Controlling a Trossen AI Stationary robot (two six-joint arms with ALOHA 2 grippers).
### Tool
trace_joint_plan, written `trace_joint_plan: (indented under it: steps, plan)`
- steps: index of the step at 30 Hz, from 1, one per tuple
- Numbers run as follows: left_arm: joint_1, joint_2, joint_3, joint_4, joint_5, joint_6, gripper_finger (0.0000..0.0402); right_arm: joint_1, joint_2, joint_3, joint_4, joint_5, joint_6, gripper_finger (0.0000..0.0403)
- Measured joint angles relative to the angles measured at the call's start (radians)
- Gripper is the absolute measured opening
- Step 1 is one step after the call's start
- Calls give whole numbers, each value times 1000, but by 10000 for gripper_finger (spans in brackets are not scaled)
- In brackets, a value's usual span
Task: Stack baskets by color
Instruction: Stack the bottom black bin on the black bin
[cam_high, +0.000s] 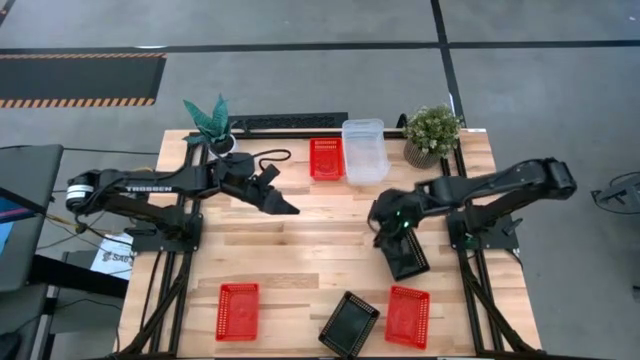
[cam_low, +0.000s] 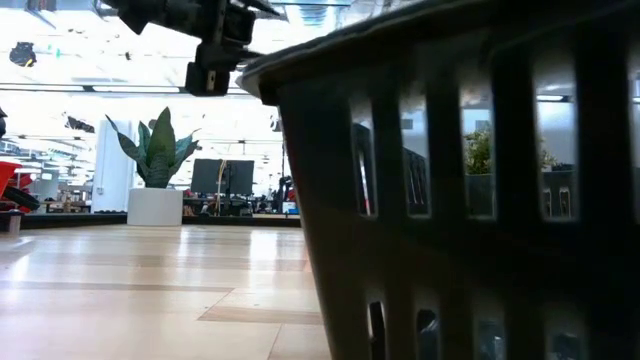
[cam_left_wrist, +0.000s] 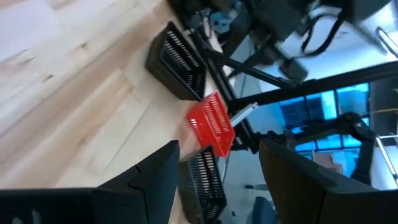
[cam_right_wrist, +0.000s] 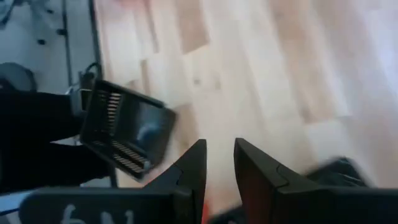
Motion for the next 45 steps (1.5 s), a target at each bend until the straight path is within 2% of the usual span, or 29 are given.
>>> trace_joint_plan:
  steps: [8,12,17,21,27,31,37,45]
  plan:
    - [-27,-31,0,-4,-27,2,209,147,183,88,25,9,119,102]
    - [-46,-38,0,-33,-14,38,209,213,275,140,5,83,228,102]
    - [-63,-41,0,-90,24,87,209,262,384,186,-19,137,388,103]
    - [-70,-41,0,-127,23,131,209,293,447,223,-22,125,415,119]
    - [-71,-40,0,-162,1,182,209,339,502,276,-30,154,486,187]
    - [-71,-41,0,-184,-28,190,209,380,560,276,-18,180,515,209]
    - [-71,-41,0,-193,-33,201,209,404,579,280,-1,185,526,198]
    - [-71,-40,0,-201,-63,206,209,398,510,287,13,212,542,169]
